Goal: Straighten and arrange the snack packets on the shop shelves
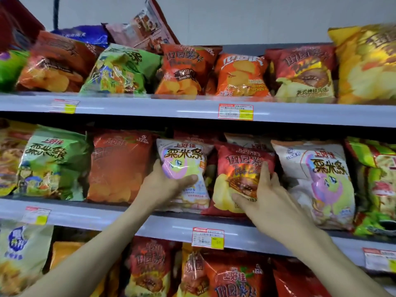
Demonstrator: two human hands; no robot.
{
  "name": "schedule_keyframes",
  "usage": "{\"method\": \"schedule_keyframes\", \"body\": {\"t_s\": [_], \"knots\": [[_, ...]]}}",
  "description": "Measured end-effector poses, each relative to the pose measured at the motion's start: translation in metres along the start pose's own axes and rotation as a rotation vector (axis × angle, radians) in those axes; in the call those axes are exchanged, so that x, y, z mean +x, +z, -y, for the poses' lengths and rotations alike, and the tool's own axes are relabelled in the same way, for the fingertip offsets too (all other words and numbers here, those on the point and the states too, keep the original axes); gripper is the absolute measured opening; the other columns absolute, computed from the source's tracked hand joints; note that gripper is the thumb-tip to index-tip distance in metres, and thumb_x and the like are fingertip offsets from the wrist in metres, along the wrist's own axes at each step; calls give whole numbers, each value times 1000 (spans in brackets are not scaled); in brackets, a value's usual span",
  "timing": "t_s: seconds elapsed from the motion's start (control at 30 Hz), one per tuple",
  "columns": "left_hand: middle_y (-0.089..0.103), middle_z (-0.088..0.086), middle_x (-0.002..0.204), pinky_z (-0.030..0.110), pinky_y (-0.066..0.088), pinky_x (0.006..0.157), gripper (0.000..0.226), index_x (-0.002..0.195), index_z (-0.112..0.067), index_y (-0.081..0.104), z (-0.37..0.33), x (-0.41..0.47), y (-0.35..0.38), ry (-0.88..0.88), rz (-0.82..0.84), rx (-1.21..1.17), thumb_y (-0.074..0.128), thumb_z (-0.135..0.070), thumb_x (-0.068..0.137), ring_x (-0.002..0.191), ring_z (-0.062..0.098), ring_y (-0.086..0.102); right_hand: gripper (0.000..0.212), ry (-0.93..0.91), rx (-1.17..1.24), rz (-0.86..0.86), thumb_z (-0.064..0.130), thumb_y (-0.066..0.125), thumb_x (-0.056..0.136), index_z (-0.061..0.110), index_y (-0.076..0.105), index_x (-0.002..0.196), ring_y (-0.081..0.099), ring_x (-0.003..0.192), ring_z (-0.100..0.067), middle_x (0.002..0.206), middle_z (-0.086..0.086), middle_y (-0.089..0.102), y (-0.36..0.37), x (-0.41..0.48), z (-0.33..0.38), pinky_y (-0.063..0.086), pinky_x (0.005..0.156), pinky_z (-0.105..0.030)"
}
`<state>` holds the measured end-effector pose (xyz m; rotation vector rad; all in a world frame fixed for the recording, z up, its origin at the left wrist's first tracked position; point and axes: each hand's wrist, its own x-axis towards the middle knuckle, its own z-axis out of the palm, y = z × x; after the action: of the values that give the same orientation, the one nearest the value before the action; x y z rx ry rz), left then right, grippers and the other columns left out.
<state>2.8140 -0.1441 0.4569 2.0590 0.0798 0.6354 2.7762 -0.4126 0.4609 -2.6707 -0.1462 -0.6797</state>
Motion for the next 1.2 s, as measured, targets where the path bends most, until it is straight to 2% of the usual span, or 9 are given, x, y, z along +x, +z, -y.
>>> {"method": "schedule_keyframes", "body": {"t_s": [0.07,0.17,0.27,0.47,0.7,0.8,0.9,1.07,1.2], "knots": [[73,-14,117,46,62,94,110,131,-35,53,0,3,0,2,-20,-21,86,-88,41,101,16,74,118,22,34,31,80,46,90,22,-28,160,38,148,-41,171,-22,13,3,4,-4,42,109,-48],[74,-11,115,45,64,90,104,129,-30,56,-7,2,-4,14,-47,-87,95,-73,44,97,15,75,125,29,92,42,77,57,88,25,-33,158,54,133,-36,157,-15,46,5,10,-9,49,101,-44],[74,-13,111,44,66,83,95,126,-31,53,-13,-3,-2,60,-69,-110,101,-58,49,92,13,76,129,14,151,58,63,68,90,25,-37,155,53,133,-30,156,-6,47,1,15,-15,47,104,-40],[64,-13,139,48,61,97,120,151,-40,37,-18,-12,5,277,-201,-14,89,-73,48,119,17,69,130,-64,186,-48,57,70,91,30,-42,151,55,133,-22,140,-5,62,6,22,-27,50,106,-44],[68,-12,129,47,63,87,111,144,-40,43,-33,-18,-25,298,-218,194,82,-81,49,106,19,71,128,-70,189,-79,51,73,91,31,-36,155,56,133,-20,141,-2,60,12,27,-32,50,106,-43],[71,-16,113,39,61,82,85,129,-41,51,-31,-27,-48,293,-235,233,91,-69,58,93,14,70,126,-67,224,-70,47,74,92,39,-34,155,53,136,-21,146,5,58,16,25,-31,48,109,-48],[75,-18,99,39,61,79,69,117,-38,57,-22,-38,-65,227,-217,157,95,-58,63,83,9,73,126,-66,252,-72,49,77,89,39,-28,158,50,139,-23,150,10,53,21,26,-25,45,111,-50],[81,-14,95,46,64,83,72,117,-37,66,-3,-41,-88,145,-199,-57,97,-59,56,83,15,79,128,-130,305,-57,47,81,86,38,-23,161,56,130,-26,150,-2,53,33,27,-1,46,105,-36],[83,-4,94,31,64,66,50,117,-25,74,5,-54,-114,97,-113,-213,95,-30,73,78,20,81,129,-176,347,-58,46,82,86,40,-24,160,56,129,-24,153,0,51,46,28,20,45,105,-34]]}}
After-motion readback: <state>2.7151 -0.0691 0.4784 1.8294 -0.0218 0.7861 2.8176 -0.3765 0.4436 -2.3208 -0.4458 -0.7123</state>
